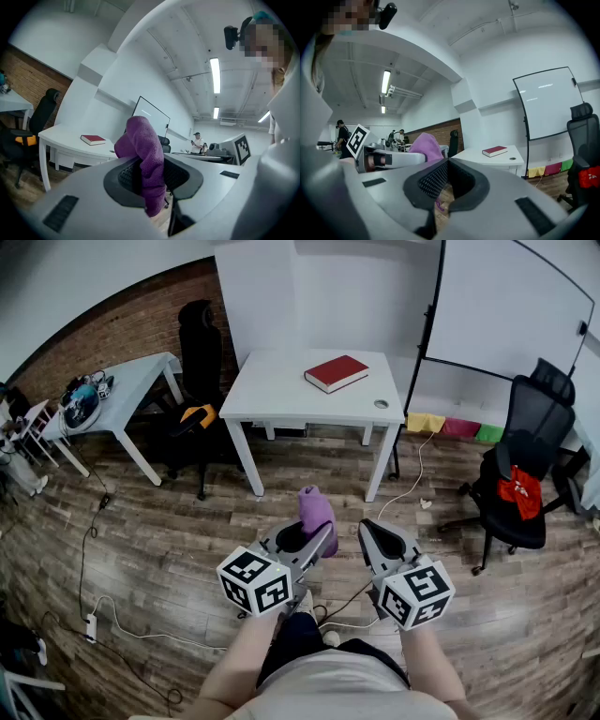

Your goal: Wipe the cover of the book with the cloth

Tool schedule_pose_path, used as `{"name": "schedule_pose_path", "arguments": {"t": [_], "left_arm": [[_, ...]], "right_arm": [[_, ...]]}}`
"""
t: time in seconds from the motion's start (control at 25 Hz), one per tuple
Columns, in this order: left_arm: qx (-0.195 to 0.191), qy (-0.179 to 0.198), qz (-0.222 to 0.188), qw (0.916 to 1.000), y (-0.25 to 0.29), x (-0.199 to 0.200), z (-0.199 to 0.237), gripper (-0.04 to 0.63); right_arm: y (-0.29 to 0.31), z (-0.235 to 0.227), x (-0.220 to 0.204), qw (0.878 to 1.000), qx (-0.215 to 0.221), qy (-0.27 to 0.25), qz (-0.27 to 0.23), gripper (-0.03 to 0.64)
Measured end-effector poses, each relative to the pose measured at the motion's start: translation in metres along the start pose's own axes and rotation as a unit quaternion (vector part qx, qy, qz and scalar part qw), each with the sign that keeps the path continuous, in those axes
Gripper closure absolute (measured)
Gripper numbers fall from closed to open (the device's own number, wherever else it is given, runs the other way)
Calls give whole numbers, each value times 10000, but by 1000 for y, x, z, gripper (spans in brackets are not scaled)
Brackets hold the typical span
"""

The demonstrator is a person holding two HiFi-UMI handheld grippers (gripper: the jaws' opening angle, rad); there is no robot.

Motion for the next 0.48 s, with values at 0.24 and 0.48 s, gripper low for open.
{"name": "schedule_pose_path", "arguments": {"t": [0.24, 0.48], "left_arm": [[76, -25, 80, 9999, 6, -3, 2, 488], [74, -36, 96, 9999, 13, -4, 5, 488]], "right_arm": [[2, -11, -2, 9999, -102, 25, 48, 595], [5, -17, -6, 9999, -156, 47, 58, 595]]}}
Point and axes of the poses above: the fingertips, and each gripper's own axes: y forward along the fingers, z to its left, x out of its top, the point moved 4 cm from there along -y, backward along the fingers, and after that the axes turned 2 degrees about -y, right-handed, at the moved point
